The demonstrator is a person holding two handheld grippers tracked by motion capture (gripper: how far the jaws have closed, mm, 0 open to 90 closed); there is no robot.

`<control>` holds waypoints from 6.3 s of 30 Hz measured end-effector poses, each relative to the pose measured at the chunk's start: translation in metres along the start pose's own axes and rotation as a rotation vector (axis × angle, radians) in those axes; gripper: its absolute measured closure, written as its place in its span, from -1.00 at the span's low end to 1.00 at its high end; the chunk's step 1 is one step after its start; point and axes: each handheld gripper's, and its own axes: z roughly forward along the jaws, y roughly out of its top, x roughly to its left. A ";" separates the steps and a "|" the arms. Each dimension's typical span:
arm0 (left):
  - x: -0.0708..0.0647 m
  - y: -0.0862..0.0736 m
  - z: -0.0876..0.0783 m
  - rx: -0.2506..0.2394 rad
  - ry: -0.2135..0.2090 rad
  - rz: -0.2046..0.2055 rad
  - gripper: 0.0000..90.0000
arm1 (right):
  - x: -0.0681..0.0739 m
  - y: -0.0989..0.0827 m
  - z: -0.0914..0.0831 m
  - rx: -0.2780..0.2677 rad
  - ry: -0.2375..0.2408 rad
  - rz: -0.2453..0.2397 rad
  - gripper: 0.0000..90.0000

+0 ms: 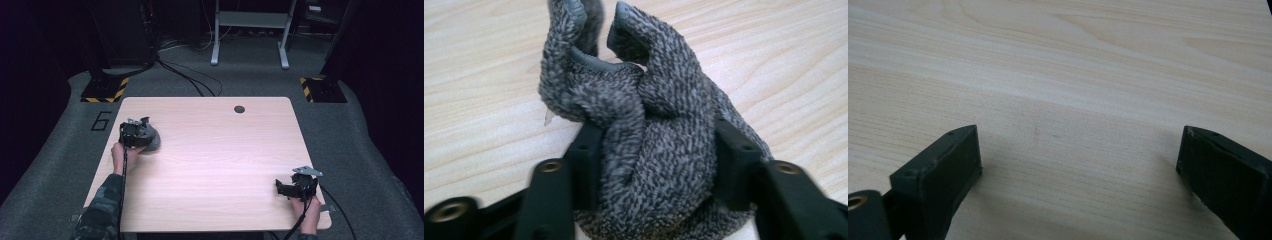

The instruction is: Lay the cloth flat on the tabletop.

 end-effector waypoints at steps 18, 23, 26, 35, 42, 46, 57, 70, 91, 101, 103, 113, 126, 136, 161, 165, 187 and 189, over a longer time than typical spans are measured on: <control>-0.004 -0.003 -0.028 -0.107 -0.036 -0.007 0.38 | 0.000 0.000 0.000 -0.006 -0.002 0.006 -0.90; -0.018 0.001 -0.042 -0.134 -0.051 0.037 0.38 | 0.000 0.000 0.000 -0.006 -0.002 0.006 -0.89; -0.027 0.004 -0.049 -0.137 -0.066 0.073 0.38 | 0.000 0.000 0.000 -0.006 -0.002 0.007 -0.89; -0.057 0.005 -0.064 -0.167 -0.107 0.158 0.37 | 0.000 0.000 0.000 -0.005 -0.003 0.008 -0.89; -0.079 0.006 -0.074 -0.189 -0.155 0.208 0.37 | 0.000 0.000 0.000 -0.006 -0.003 0.007 -0.89; -0.090 0.006 -0.077 -0.191 -0.182 0.231 0.37 | 0.000 0.000 0.000 -0.006 -0.003 0.007 -0.89; -0.131 0.001 -0.075 -0.201 -0.233 0.300 0.36 | 0.000 0.000 0.000 -0.006 -0.002 0.007 -0.89; -0.181 -0.009 -0.060 -0.192 -0.375 0.325 0.35 | 0.000 0.000 0.000 -0.006 -0.003 0.007 -0.89; -0.225 -0.030 -0.040 -0.105 -0.475 0.355 -0.55 | 0.001 0.000 -0.001 -0.006 -0.004 0.012 -0.88; -0.196 -0.015 -0.058 -0.160 -0.407 0.316 -0.57 | 0.012 0.005 -0.005 -0.018 0.049 0.006 -0.71; -0.192 -0.009 -0.058 -0.158 -0.407 0.294 -0.55 | 0.021 0.012 -0.009 -0.042 0.106 0.000 -0.70; -0.194 0.030 -0.040 -0.168 -0.362 0.285 -0.42 | 0.097 0.071 -0.010 -0.098 0.388 -0.144 -0.54; -0.195 0.035 0.002 -0.029 -0.372 0.298 0.32 | 0.164 0.122 0.040 0.044 0.426 -0.208 0.24; -0.189 0.024 0.002 -0.043 -0.388 0.289 0.90 | 0.158 0.108 0.049 0.087 0.425 -0.242 0.93; -0.180 -0.030 -0.071 -0.181 -0.411 0.263 0.83 | 0.164 0.082 -0.025 -0.102 0.304 -0.396 0.92; -0.175 -0.057 -0.065 -0.097 -0.441 0.236 0.66 | 0.168 0.061 -0.021 -0.026 0.361 -0.398 0.79; -0.188 -0.084 -0.061 -0.019 -0.392 0.315 0.39 | 0.194 0.108 -0.002 0.031 0.557 -0.426 0.43; -0.190 -0.086 -0.060 -0.021 -0.388 0.332 0.52 | 0.199 0.105 0.002 0.046 0.539 -0.446 0.64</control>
